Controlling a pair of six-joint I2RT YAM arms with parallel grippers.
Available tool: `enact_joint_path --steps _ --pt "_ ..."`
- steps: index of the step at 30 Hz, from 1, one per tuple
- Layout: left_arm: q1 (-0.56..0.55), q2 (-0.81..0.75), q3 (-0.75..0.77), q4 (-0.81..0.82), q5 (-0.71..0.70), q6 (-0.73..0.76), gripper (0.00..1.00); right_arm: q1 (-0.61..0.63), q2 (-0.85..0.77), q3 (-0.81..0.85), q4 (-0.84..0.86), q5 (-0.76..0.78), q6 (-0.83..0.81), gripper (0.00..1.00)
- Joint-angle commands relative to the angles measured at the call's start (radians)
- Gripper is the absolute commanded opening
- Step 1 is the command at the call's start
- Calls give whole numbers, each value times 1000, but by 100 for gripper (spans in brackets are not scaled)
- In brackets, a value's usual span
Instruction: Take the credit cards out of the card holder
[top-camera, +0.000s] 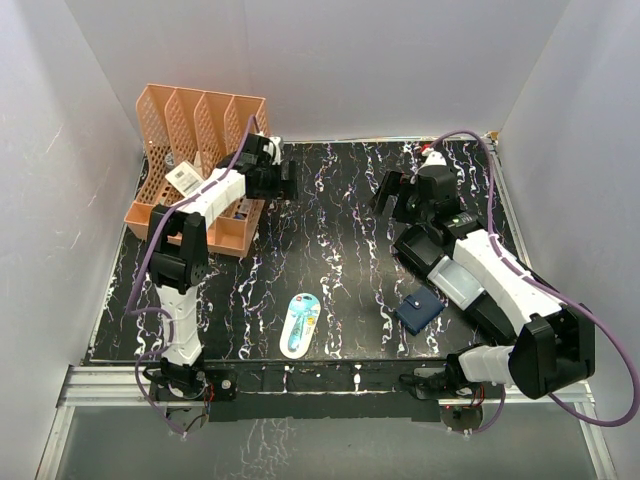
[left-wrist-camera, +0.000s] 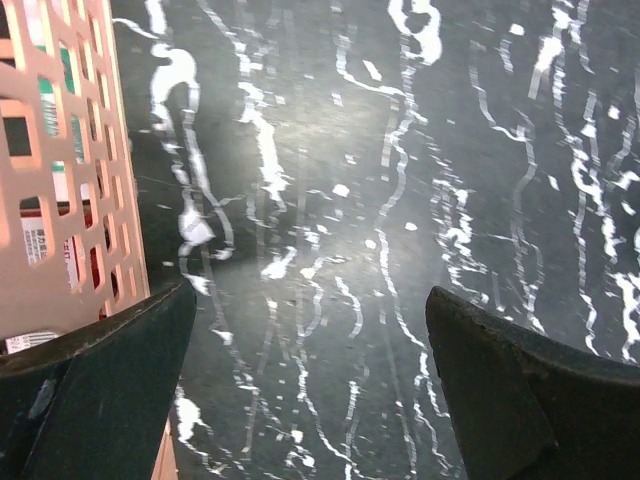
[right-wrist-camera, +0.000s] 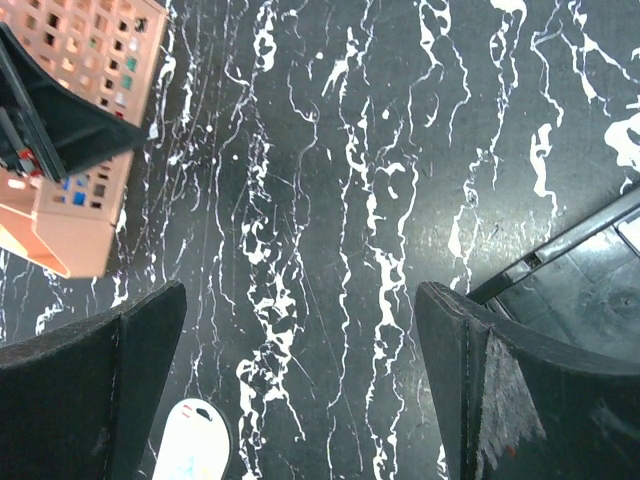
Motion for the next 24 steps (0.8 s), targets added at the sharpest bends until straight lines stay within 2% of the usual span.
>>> enact_joint_path --steps 1,5,9,13,19,24 --pt "38 39 37 -92 -52 28 99 3 -14 -6 -8 2 12 98" --pt "86 54 66 -104 -96 -30 99 3 1 7 -53 -29 12 98" --pt "135 91 128 -133 -46 -37 99 3 -1 1 -69 -73 17 98" --pt "132 82 163 -128 117 -31 99 3 3 -19 -71 -136 22 98" --pt "56 -110 30 -79 244 -46 99 3 3 -51 -82 -223 51 98" --pt "-81 -342 -198 -48 302 -91 99 3 -46 -67 -129 -122 77 98"
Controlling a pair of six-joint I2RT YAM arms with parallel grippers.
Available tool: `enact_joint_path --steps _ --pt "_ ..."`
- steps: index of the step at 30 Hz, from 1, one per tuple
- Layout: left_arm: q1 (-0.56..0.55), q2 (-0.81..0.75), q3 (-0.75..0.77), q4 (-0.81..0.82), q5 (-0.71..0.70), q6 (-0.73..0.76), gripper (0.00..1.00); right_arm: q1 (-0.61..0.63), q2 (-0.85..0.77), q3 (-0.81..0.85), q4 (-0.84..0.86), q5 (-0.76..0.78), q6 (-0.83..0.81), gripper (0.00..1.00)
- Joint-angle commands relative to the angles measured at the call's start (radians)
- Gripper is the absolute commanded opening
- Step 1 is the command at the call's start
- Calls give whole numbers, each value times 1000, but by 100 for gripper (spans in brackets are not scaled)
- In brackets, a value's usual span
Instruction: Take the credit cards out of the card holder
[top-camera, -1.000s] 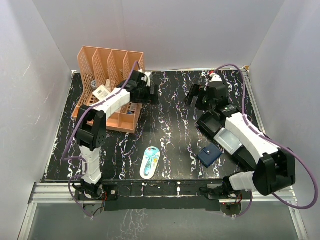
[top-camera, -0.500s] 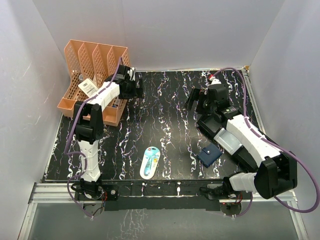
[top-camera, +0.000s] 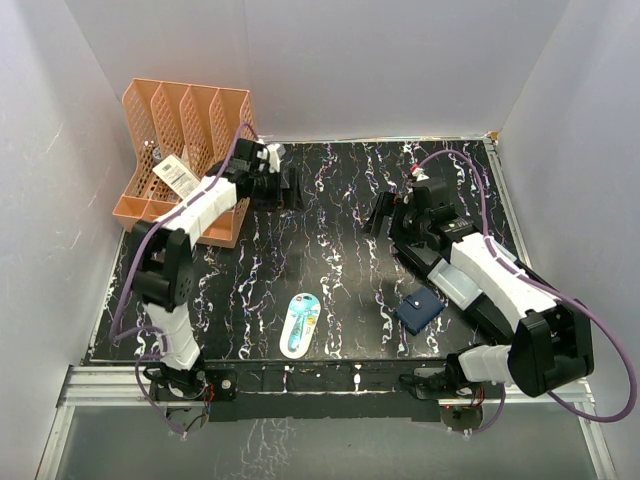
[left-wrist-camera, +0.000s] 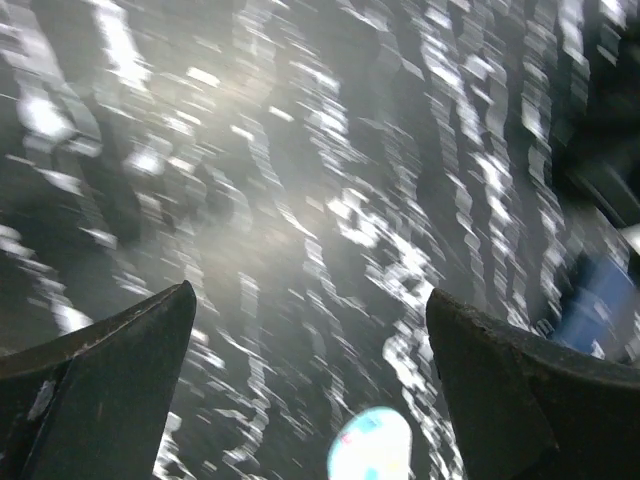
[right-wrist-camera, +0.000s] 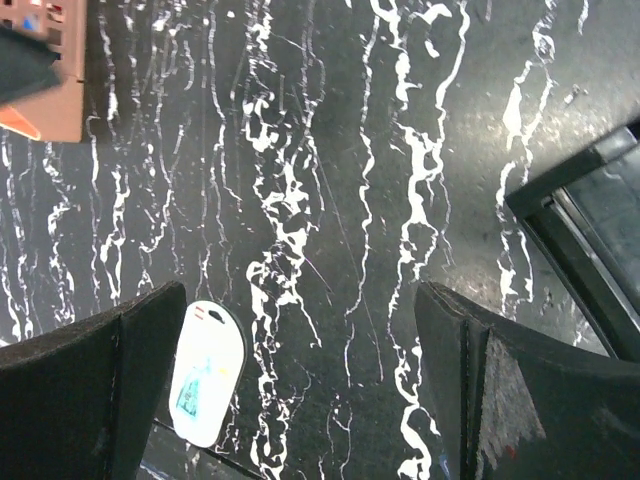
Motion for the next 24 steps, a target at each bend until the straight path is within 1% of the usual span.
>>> enact_joint_path --steps 1,4,6,9,10,12,19,22,24 --pt "-154 -285 -180 38 133 -73 99 1 -74 -2 -33 98 36 98" --pt "-304 -439 -406 162 170 -215 99 2 -141 -26 -45 227 60 98" --pt "-414 -500 -512 218 122 -302 99 2 -186 -47 -52 320 82 98" --pt "-552 -567 -632 266 16 -432 99 2 -252 -71 -59 444 120 98" --pt "-590 -578 -659 277 -7 -481 99 2 -270 -82 -53 470 127 98" --pt "-664 -613 -702 310 -32 -528 99 2 -303 -96 -46 496 140 98" --pt "-806 -606 -746 241 -89 -600 99 2 -323 -111 -54 482 156 98" --pt "-823 -627 -793 239 -109 -633 99 2 -312 -117 -64 480 160 98" --pt "-822 -644 -826 191 -170 -656 99 2 -307 -119 -66 473 160 98"
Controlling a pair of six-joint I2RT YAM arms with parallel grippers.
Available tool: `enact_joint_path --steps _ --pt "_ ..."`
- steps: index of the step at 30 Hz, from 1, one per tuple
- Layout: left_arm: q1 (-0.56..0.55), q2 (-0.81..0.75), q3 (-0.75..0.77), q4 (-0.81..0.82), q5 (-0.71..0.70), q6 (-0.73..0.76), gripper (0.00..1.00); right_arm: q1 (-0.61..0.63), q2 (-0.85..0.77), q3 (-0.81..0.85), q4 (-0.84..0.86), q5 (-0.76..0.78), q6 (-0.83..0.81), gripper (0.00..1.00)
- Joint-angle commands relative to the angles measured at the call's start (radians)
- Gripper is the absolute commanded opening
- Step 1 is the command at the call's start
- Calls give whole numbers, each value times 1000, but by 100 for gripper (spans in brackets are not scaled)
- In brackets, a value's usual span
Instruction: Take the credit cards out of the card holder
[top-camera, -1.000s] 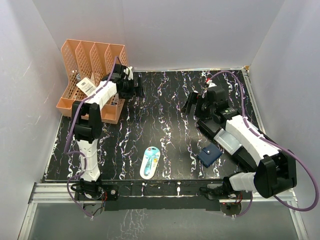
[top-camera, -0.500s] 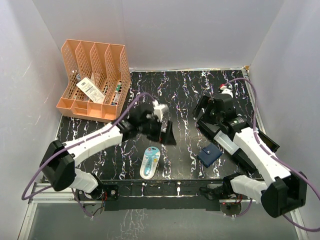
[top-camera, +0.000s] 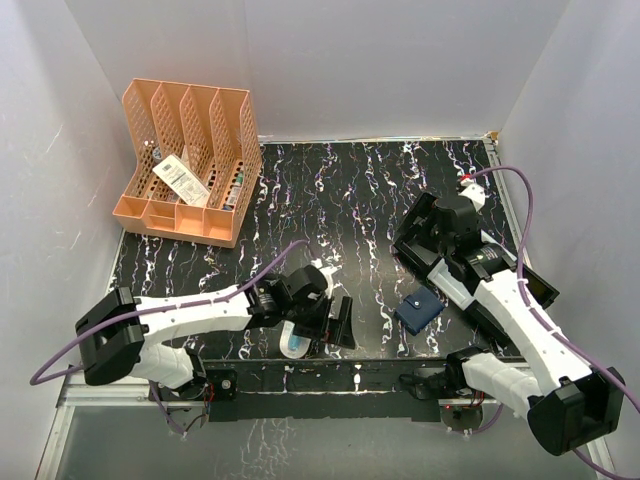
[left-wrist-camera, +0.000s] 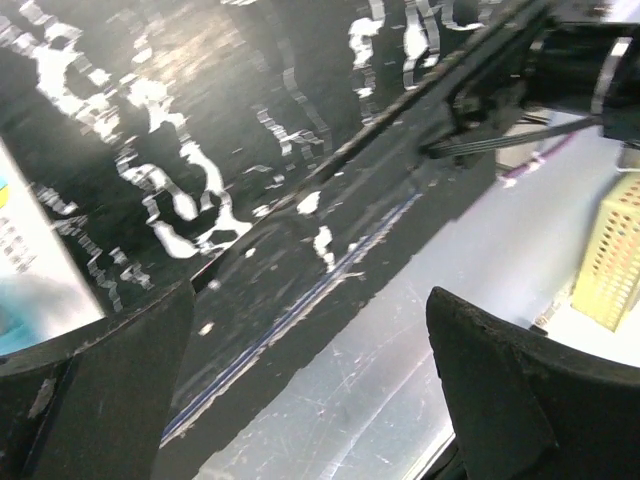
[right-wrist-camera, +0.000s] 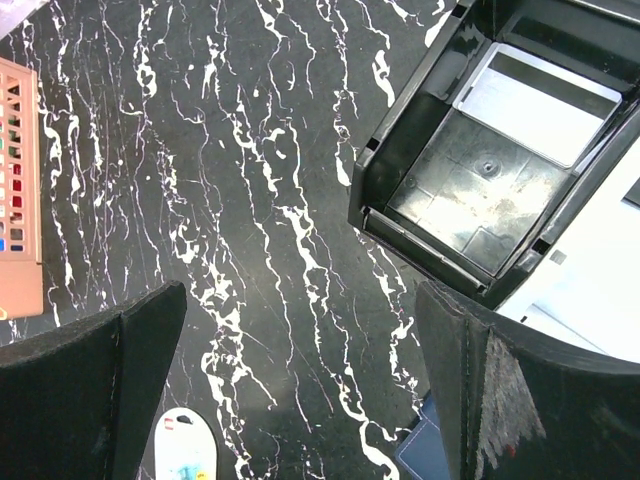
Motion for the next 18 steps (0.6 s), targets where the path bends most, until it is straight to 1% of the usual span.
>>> enact_joint_path --steps 1,6,9,12,16,18 --pt "-4 -71 -71 -93 -129 -84 99 0 9 -16 17 21 15 98" --pt "17 -118 -154 -141 -248 -131 99 0 25 -8 13 44 -6 98" --pt "77 -147 -188 -176 -282 -138 99 0 37 4 5 60 -30 98" --pt "163 -194 -212 -248 -311 -145 99 0 51 15 -13 75 -49 98" --pt "268 -291 -225 -363 -395 -158 99 1 60 24 -27 84 -71 98" --pt "298 -346 -216 -401 -424 -164 99 0 61 25 -29 86 -76 98"
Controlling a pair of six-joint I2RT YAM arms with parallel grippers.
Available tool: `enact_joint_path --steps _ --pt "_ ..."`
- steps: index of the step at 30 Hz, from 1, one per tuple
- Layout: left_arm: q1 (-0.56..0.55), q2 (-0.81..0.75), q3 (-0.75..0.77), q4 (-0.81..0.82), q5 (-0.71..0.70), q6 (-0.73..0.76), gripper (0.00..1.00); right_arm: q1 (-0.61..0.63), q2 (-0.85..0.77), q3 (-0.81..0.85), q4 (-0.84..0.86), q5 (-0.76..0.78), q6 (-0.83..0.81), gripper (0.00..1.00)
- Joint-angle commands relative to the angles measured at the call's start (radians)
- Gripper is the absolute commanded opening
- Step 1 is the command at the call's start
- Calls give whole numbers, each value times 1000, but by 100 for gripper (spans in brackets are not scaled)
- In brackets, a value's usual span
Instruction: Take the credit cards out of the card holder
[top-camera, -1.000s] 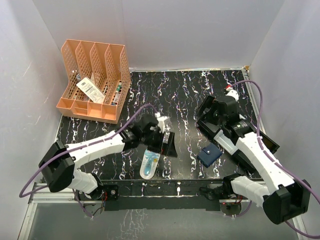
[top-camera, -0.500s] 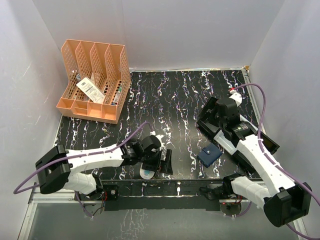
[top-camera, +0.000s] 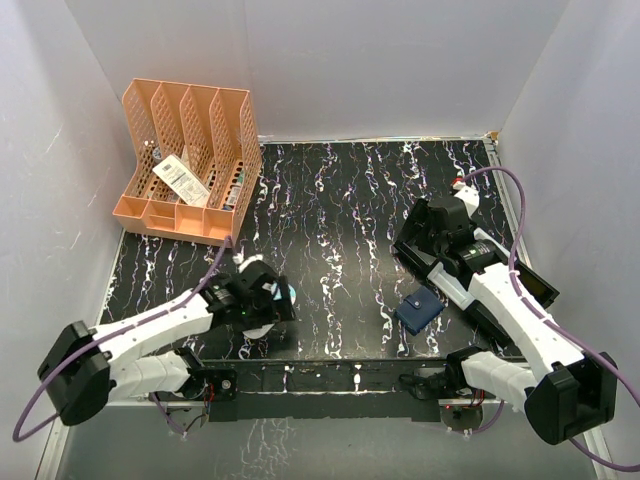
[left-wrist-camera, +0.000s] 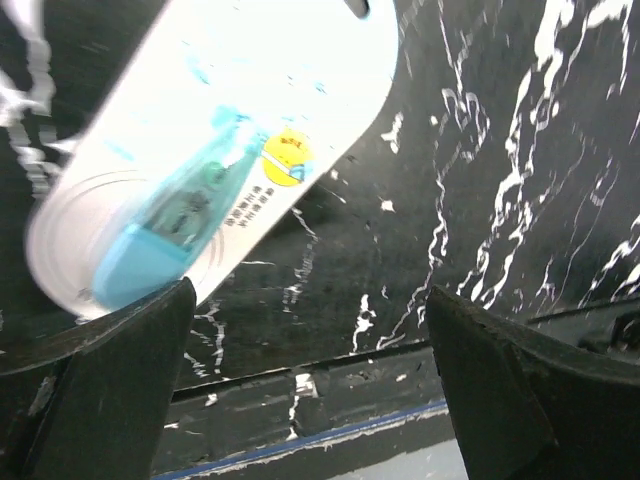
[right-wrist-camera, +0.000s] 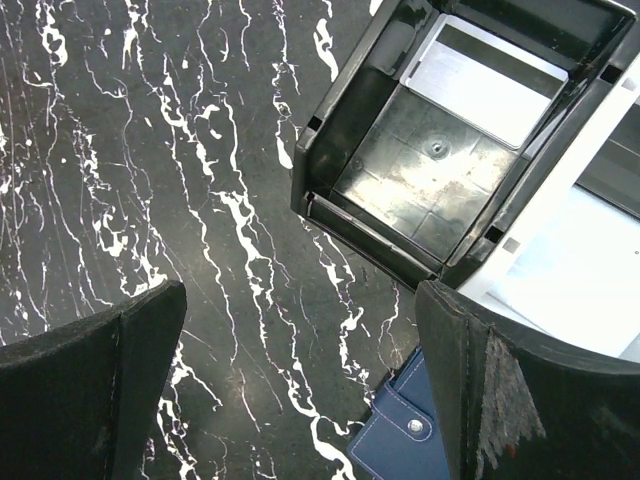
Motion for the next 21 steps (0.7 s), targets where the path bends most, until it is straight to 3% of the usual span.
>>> enact_joint_path --steps 1,6,12,17,21 --pt "62 -137 9 -146 -116 -19 99 0 1 38 7 40 -35 98" --pt "63 -158 45 39 38 135 99 0 -1 40 8 45 -44 98" --pt "63 87 140 218 279 262 99 0 12 55 -13 88 -56 98" --pt "78 229 185 193 182 241 99 -1 28 71 -38 113 -71 98" --pt "136 233 123 142 101 176 99 -1 45 76 -59 111 -82 98"
